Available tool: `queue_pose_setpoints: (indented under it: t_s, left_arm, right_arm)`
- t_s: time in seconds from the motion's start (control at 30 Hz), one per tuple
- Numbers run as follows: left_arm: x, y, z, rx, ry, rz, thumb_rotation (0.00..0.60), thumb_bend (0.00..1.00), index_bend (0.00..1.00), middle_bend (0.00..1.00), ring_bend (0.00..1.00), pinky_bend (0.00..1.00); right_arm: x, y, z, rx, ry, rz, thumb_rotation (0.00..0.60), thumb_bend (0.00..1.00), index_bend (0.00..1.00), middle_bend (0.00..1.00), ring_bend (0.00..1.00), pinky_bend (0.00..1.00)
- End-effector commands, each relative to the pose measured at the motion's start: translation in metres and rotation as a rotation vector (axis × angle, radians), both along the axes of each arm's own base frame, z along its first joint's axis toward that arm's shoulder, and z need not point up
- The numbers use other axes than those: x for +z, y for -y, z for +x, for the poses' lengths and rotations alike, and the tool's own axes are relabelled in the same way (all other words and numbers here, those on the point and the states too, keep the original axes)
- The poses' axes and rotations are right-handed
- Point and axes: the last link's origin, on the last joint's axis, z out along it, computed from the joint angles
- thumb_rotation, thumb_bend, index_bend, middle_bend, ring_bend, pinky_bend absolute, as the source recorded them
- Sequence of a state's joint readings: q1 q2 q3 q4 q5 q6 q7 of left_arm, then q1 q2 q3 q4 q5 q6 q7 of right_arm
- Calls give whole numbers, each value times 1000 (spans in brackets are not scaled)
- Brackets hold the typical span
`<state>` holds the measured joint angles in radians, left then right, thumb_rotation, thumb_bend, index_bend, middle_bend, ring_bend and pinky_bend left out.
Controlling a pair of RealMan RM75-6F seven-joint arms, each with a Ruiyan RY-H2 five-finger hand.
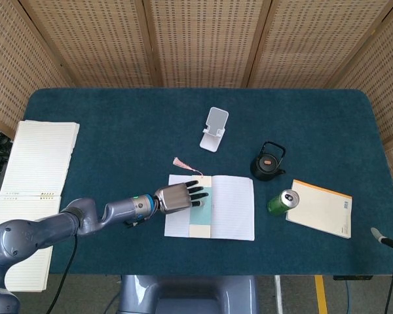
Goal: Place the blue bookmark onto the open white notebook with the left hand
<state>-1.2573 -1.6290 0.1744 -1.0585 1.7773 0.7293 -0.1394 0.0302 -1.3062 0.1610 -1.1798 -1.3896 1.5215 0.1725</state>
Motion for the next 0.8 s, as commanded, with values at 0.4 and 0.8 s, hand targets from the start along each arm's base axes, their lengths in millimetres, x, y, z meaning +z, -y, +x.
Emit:
queue_pose_setpoints:
  t_s: [0.4,0.8]
  left_arm:
    - [65,13,-31,243,361,204,600,480,6,0,0,0]
    - [138,86,-104,495,591,557,600,238,0,0,0,0]
  right_arm:
    - [0,-1,5,21,10,-2,600,115,95,0,0,0]
    - [-10,-4,26,85,18,36,600,114,86,0,0,0]
